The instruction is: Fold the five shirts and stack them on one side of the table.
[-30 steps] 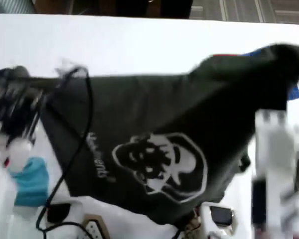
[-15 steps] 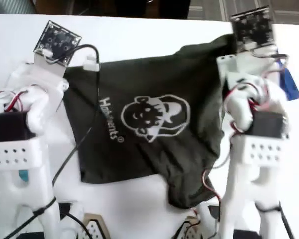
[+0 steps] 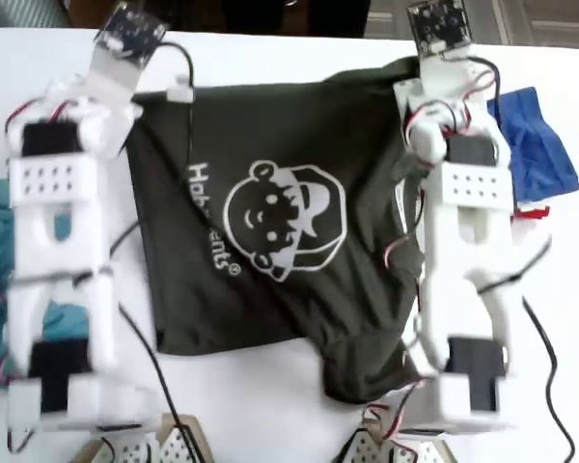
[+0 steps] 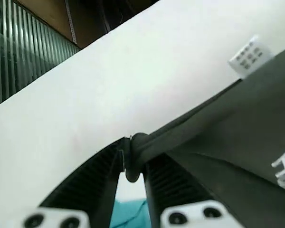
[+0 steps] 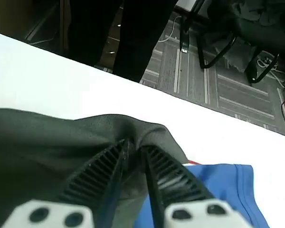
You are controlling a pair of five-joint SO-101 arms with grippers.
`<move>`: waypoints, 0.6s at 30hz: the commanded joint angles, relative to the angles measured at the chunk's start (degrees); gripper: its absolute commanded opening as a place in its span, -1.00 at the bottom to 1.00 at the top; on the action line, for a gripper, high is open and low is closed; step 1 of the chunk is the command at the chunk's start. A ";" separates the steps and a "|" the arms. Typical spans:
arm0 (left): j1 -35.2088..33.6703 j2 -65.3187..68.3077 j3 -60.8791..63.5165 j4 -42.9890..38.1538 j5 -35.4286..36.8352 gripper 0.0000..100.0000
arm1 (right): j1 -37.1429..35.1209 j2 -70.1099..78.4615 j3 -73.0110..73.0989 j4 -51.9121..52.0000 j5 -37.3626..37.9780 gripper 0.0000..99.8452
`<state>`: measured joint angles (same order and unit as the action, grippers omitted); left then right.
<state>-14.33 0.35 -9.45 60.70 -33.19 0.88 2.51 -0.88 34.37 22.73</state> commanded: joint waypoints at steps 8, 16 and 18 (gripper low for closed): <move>0.44 29.36 -31.78 11.60 -0.44 -0.95 | -2.15 19.65 -15.03 -1.36 0.00 -0.96; 3.25 46.07 -44.44 22.15 -0.44 -0.95 | -4.09 28.53 -14.77 -1.19 0.00 -0.96; 3.25 48.18 -48.13 25.32 -0.44 -0.95 | -4.18 28.44 -15.12 0.84 0.00 -0.96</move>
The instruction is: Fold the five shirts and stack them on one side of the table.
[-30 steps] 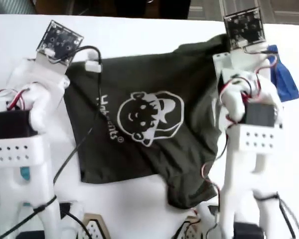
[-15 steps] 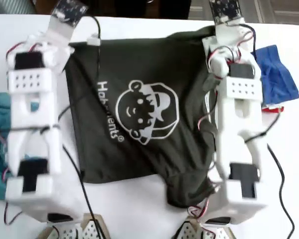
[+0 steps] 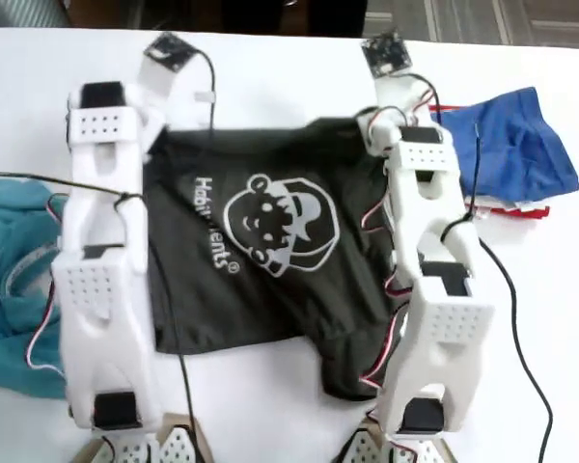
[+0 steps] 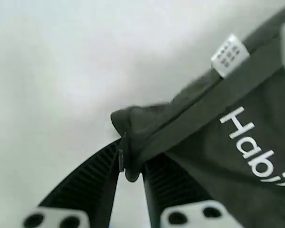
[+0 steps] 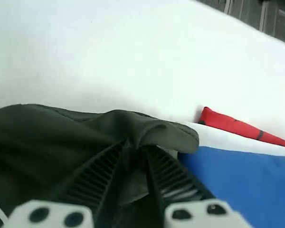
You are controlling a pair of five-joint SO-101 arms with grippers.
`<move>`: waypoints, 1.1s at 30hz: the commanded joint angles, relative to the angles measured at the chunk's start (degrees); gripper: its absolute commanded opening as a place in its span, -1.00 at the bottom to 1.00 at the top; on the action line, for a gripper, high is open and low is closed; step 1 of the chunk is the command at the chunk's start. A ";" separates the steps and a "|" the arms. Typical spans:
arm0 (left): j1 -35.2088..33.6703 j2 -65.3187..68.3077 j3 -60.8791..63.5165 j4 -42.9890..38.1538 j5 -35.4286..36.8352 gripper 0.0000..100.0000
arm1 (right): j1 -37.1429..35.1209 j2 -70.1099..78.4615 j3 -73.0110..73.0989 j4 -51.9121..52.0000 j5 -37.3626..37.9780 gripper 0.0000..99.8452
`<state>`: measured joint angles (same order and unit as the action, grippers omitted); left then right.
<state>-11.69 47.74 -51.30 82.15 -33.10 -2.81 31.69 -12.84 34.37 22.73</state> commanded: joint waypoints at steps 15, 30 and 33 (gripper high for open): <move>0.88 -4.13 -16.40 20.48 -0.53 -0.95 | 1.89 -22.55 -2.73 25.19 -0.09 -0.96; 2.37 -47.21 39.43 17.67 -1.14 -0.95 | 1.45 -43.38 15.91 43.38 0.00 -0.96; 2.55 -53.54 47.16 17.58 -1.23 -0.95 | 1.71 -53.93 29.80 38.64 0.18 -0.96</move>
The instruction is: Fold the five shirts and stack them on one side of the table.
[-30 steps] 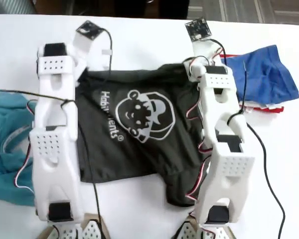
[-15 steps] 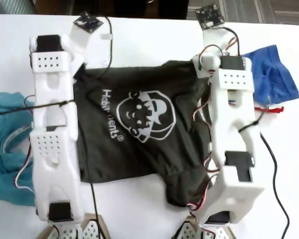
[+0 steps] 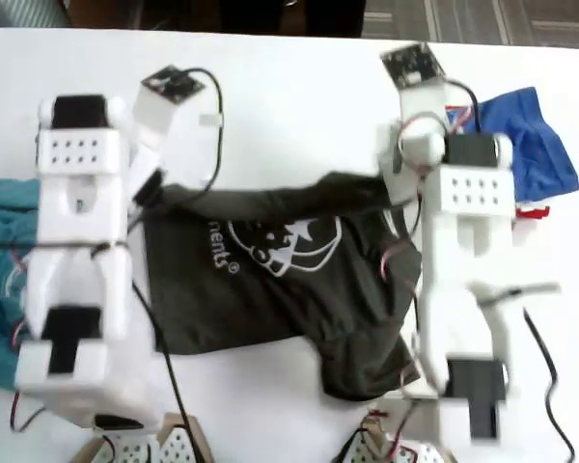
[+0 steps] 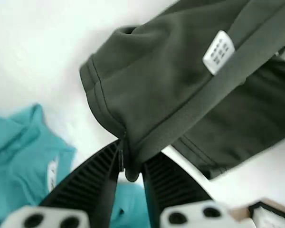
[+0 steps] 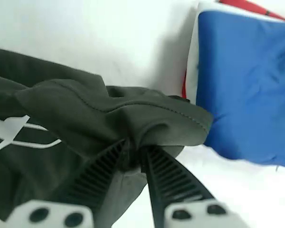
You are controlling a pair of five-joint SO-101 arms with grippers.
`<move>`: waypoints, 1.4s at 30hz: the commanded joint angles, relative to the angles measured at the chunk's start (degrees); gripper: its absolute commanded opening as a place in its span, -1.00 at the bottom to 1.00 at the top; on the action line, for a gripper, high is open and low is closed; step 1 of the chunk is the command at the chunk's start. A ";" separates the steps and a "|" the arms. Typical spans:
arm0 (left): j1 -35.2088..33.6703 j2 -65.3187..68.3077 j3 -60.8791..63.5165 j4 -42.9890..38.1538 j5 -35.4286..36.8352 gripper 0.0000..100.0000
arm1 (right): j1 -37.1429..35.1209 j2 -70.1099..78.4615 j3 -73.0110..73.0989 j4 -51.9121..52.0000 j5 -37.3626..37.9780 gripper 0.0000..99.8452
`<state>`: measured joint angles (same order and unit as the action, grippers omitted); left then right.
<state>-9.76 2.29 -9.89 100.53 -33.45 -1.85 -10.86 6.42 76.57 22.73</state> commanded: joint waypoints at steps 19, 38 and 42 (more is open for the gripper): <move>0.53 -30.15 44.00 -8.70 -3.16 -0.95 | 6.81 -46.64 41.23 4.26 12.48 -0.96; 0.09 -30.51 47.43 -12.31 -5.54 -0.46 | 4.44 -46.81 41.05 7.52 16.88 -0.56; -1.49 -30.07 37.14 -10.11 -5.54 -0.49 | 4.44 -46.02 31.74 7.34 16.26 -0.56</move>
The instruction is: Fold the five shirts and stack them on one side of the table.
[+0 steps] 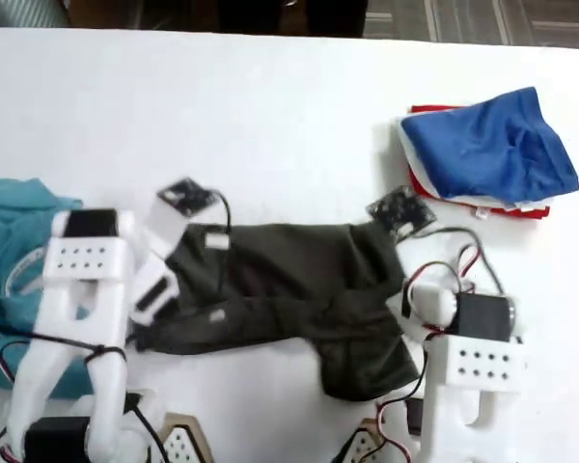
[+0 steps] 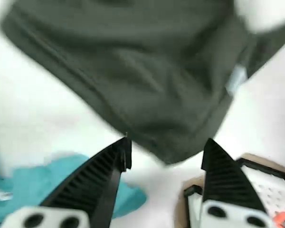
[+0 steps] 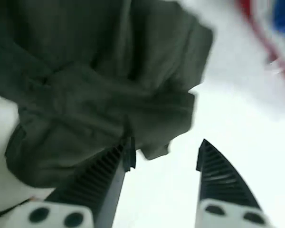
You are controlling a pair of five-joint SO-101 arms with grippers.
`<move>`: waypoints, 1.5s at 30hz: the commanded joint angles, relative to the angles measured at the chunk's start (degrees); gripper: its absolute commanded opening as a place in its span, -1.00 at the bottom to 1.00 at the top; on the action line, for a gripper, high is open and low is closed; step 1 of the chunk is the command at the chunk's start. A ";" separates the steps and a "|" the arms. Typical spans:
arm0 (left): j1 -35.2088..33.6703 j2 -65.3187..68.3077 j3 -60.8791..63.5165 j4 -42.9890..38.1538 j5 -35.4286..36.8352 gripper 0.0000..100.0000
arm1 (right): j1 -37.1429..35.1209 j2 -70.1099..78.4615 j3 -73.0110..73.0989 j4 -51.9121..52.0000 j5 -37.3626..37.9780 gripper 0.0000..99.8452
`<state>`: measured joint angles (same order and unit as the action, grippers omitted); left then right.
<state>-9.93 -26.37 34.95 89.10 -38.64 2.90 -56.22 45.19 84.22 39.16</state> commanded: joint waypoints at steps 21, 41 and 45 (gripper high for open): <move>5.01 31.30 -3.03 -36.40 6.95 -0.95 | -10.42 54.46 -18.37 -29.58 -15.74 -0.96; -4.48 65.05 -59.12 -11.25 7.47 -0.95 | -7.16 88.22 -55.74 -26.15 -16.00 -0.96; -4.13 65.23 -67.65 -4.75 9.93 -0.95 | -7.16 88.84 -63.38 -19.03 -16.09 -0.96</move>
<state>-13.10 39.65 -25.36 79.78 -29.85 -4.04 33.01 -11.60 60.57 23.69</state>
